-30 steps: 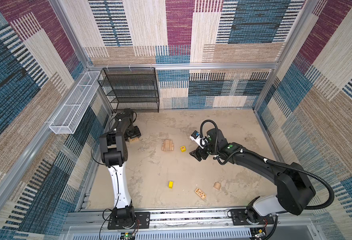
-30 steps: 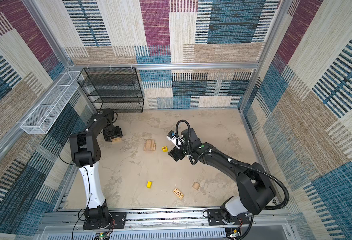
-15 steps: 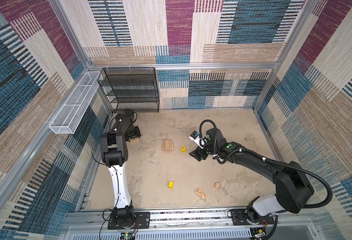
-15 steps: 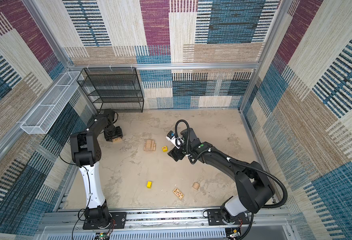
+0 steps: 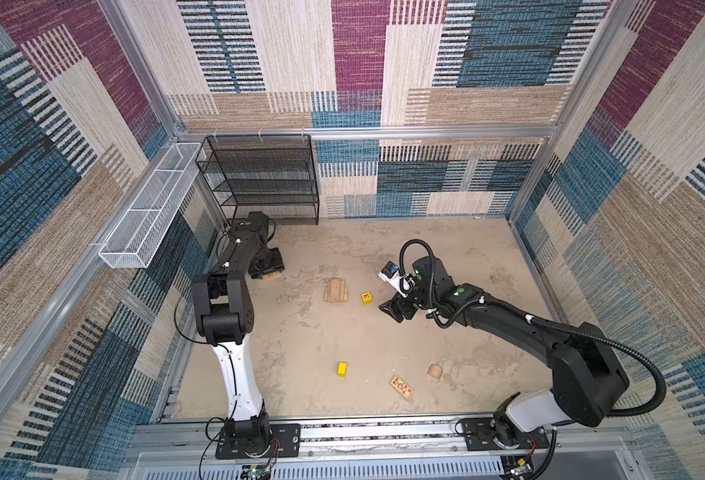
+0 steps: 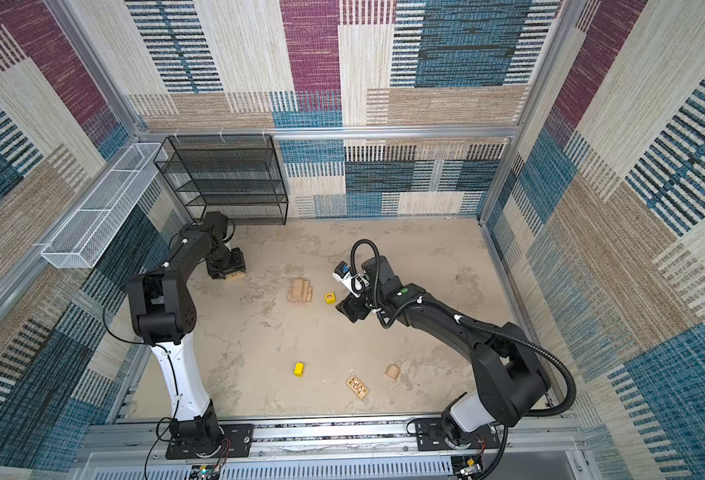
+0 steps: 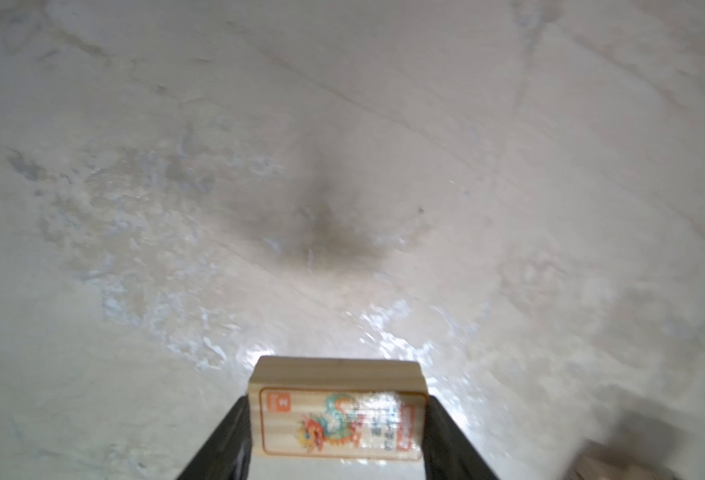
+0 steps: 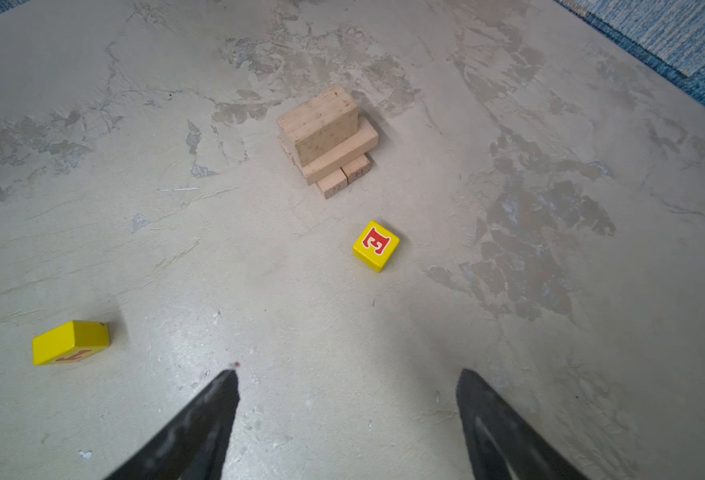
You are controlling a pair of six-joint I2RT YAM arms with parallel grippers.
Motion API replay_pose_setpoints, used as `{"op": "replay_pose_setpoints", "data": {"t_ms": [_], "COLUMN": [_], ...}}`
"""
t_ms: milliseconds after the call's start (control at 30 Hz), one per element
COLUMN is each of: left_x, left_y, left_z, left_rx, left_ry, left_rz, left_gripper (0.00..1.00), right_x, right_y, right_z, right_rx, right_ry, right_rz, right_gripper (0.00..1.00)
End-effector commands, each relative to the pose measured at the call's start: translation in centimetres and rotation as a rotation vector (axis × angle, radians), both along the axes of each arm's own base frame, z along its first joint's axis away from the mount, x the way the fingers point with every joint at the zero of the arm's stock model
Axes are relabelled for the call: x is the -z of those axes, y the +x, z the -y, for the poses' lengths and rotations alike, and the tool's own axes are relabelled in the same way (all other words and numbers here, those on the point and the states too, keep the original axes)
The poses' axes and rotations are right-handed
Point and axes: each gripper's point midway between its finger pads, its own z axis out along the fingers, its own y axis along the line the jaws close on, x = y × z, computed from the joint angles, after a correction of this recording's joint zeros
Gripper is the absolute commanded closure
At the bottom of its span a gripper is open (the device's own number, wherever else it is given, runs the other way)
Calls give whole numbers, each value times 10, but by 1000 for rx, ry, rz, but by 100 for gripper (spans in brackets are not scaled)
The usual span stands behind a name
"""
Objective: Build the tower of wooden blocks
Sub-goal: 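Carry the printed block with the left gripper over the stack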
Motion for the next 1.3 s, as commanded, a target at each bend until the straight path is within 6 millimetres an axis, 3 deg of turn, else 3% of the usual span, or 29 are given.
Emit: {"op": "replay_pose_setpoints", "data": {"t_ms": [0,333,500,767,1267], "left_x": [-15,-45,-45,-39,-20], "left_y": [-7,-24,-31,-40,-45], "left_z": [28,135,171,199,199], "left_rx": [38,217,265,311,304], "left_ry": [-44,-86,-102,-71,-6], "left_rz": [22,56,43,16,-25], "left_gripper": [52,52,52,52,50], "right_x": [-6,-6,-7,-6,-12], "right_y": [2,0,0,-2,-5], "right_z": [-4,-6,-6,-6,-7], "right_rx": [-17,-24,-26,-28,-37], "right_ry": [20,27,31,36,54], "right_rz": [13,9,9,4,6], "right_gripper": [15,16,16,16,17]}}
